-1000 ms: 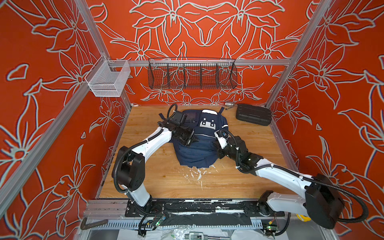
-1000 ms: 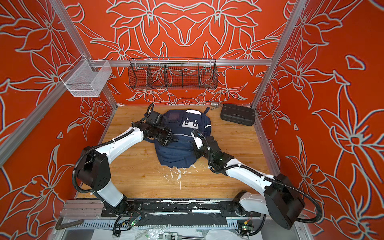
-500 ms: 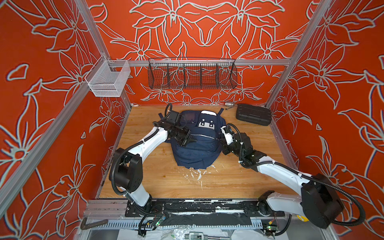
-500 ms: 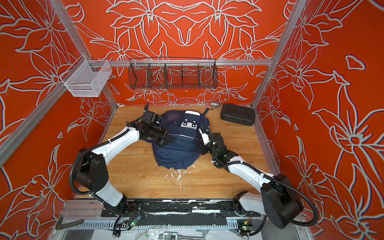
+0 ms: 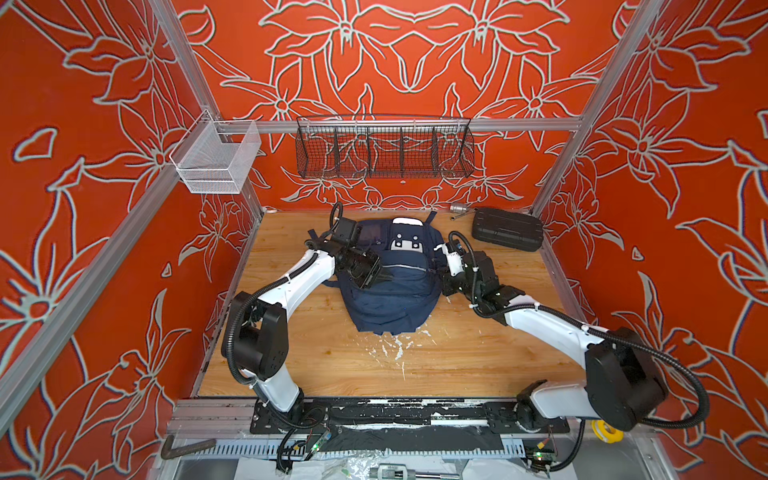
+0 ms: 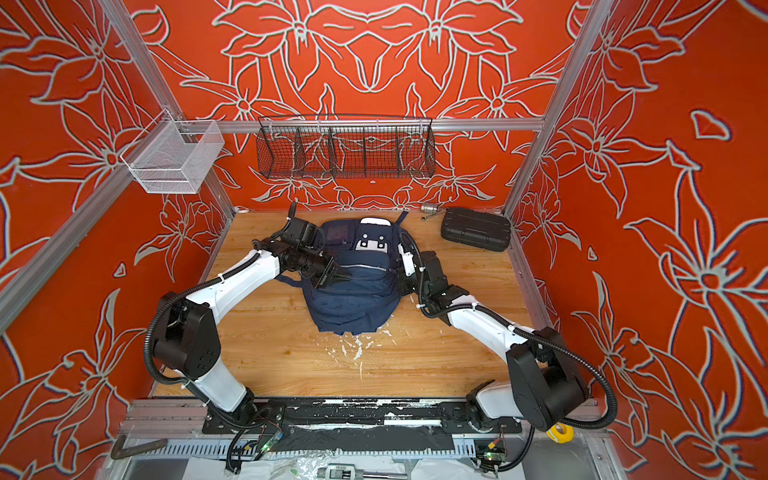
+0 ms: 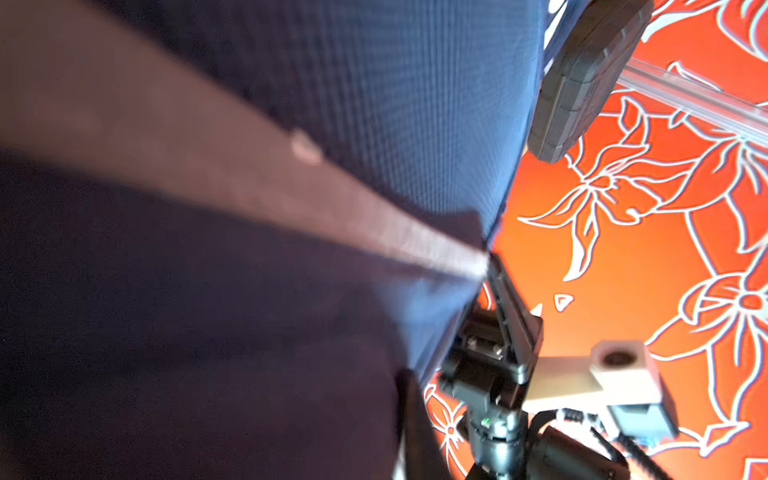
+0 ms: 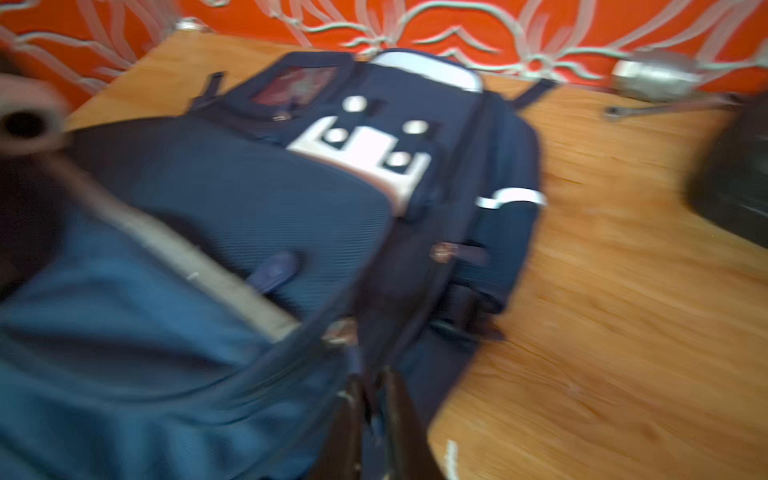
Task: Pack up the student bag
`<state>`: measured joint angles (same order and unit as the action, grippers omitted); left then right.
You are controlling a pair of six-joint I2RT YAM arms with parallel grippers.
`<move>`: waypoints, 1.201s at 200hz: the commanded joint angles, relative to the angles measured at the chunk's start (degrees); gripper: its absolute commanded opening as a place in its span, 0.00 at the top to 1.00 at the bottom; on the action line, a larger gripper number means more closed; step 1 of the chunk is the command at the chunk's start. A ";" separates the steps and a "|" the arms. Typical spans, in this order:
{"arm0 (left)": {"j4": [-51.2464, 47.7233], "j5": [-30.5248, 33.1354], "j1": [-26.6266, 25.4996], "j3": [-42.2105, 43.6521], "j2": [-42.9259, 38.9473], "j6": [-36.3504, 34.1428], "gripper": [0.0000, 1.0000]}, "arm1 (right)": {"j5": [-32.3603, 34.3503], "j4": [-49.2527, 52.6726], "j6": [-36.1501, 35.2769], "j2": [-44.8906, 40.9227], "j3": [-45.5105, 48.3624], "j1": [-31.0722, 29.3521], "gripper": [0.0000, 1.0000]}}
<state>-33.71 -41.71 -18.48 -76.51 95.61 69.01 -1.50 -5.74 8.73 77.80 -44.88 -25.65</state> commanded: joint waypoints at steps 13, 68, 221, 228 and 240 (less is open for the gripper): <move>5.55 3.29 -0.80 1.25 -4.39 5.15 0.65 | 4.57 4.95 0.58 -5.36 0.87 2.18 0.50; -8.62 16.53 -0.55 -6.98 -11.13 -4.70 0.21 | 4.92 20.21 -1.28 -18.00 -0.25 4.51 0.03; 59.10 58.02 13.19 53.40 -23.75 -68.55 0.06 | 7.61 -38.15 -10.78 0.98 26.28 21.70 0.03; 63.46 55.66 13.40 55.77 -22.77 -69.47 0.06 | 6.05 -44.25 -11.68 2.24 29.14 21.71 0.03; 66.74 50.53 15.18 57.97 -22.43 -69.83 0.06 | 3.37 -49.79 -12.75 4.39 30.26 21.61 0.03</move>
<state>17.12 16.56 -5.43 -22.74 71.94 3.64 7.70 -38.41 -0.99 79.77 -18.11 -4.21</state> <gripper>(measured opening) 0.944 0.971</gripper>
